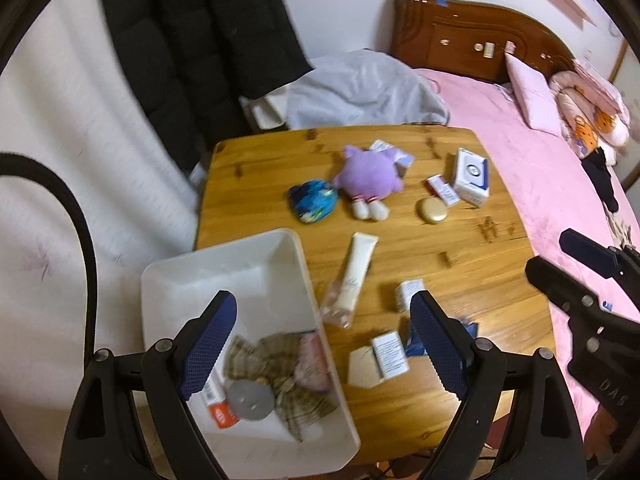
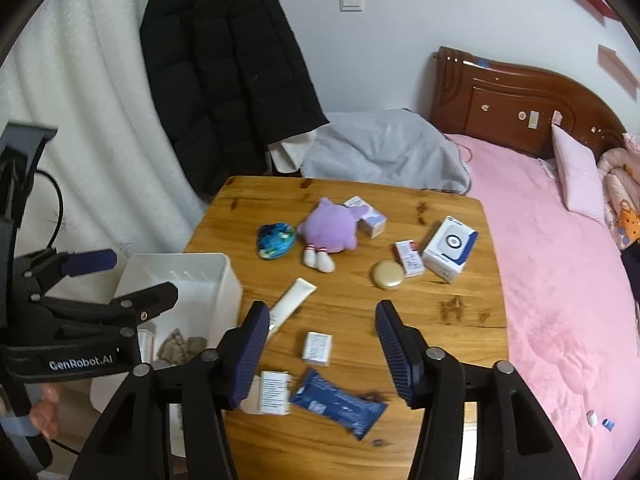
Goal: Organize objects
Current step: 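Move both grippers back toward the remaining items on the table, then grasp the blue snack bar with the right gripper while the left gripper grasps a small white box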
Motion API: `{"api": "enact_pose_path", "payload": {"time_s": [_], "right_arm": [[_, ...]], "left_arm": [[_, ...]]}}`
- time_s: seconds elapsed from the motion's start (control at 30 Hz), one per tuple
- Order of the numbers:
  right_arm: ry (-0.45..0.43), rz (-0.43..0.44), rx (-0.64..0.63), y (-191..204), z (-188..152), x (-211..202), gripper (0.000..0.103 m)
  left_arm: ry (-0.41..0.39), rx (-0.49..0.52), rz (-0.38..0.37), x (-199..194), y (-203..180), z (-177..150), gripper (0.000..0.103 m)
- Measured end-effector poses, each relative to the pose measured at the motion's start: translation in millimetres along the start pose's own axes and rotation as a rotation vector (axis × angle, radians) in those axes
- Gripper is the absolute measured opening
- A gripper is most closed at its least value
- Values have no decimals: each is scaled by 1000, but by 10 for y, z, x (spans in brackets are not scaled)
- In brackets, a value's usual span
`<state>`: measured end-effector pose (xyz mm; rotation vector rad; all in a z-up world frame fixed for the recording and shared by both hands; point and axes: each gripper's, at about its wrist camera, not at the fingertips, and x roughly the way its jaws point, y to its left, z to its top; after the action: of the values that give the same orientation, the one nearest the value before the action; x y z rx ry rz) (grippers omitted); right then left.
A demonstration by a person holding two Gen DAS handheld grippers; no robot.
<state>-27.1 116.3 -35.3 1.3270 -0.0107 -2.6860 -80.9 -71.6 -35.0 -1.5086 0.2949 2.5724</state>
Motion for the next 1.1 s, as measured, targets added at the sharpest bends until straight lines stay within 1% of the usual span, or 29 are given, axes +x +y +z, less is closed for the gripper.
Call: {"api": "enact_pose_path", "payload": {"time_s": [0.13,0.2,0.23,0.3,0.5,0.63,0.77,0.93,1.1], "right_arm": [[-4,7,-12,-180,-64,75,61],[-1,11,-30,-239,-120,137,67],[-1,13,-42,-262,-154,168,67],[4,23,-69,-300,-223,247,68],[52,65,-152,-381,-495,577,68],[95,104,-216,-412,-733,846,68],[143,153,-278,-378,-951,1082,68],[196,197,-356,-323,-1153,1306,68],[240,229,-418,-294,-1309,1474,68]], "left_arm": [[2,35,-20,84,-234,149,91],[7,47,-24,143,-329,212,91],[11,51,-30,190,-384,247,91],[22,50,-43,266,-461,287,95],[75,32,-87,571,-693,374,100],[144,-1,-112,865,-806,373,100],[221,-38,-111,1215,-872,304,100],[318,-82,-93,1634,-906,166,100],[394,-97,-79,1929,-962,28,100]]}}
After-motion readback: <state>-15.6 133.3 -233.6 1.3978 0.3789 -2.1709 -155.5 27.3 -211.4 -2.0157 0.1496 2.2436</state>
